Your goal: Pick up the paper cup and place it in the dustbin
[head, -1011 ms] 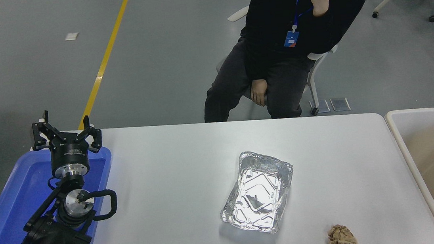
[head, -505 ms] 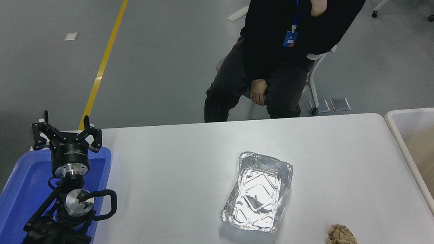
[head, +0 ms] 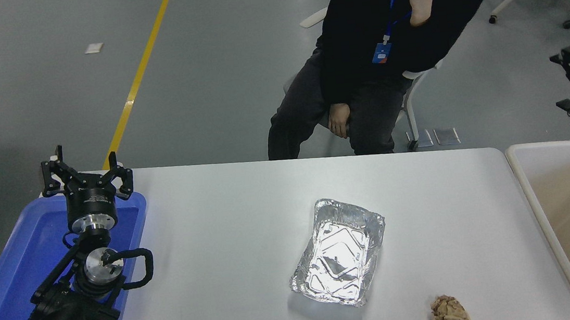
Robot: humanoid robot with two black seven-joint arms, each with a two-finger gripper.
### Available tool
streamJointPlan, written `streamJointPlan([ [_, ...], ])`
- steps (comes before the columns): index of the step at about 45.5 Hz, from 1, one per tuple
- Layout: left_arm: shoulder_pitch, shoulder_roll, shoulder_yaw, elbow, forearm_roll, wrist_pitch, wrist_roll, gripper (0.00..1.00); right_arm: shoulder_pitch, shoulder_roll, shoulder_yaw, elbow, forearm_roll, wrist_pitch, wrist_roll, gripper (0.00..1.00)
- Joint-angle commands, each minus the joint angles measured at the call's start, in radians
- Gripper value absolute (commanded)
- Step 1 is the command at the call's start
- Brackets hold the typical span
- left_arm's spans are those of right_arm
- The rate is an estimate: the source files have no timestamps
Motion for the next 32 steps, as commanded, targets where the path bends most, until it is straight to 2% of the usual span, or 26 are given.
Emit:
streamJointPlan([
  [1, 0.000, 0.000, 0.000, 0.000, 0.000, 0.000, 0.000, 0.99, 0.272, -0.126, -0.266, 0.239, -0.034, -0.021, -0.002, 1.00],
  [8, 0.000, 0.000, 0.000, 0.000, 0.000, 0.000, 0.000, 0.99, 0.462, -0.120, -0.475, 0.302, -0.037, -0.010, 0.000, 1.00],
  [17, 0.000, 0.000, 0.000, 0.000, 0.000, 0.000, 0.000, 0.99, 0.626, -0.059, -0.617, 0.382, -0.037, -0.009, 0.000, 1.00],
  [23, 0.000, 0.000, 0.000, 0.000, 0.001, 0.000, 0.000, 0.99, 0.746, 0.022, -0.780, 0.415, -0.036, -0.004, 0.005, 1.00],
  [32, 0.000, 0.000, 0.000, 0.000, 0.001, 0.000, 0.000, 0.99, 0.958, 0.232, -1.079, 0.555, 0.015, 0.000, 0.012, 1.00],
])
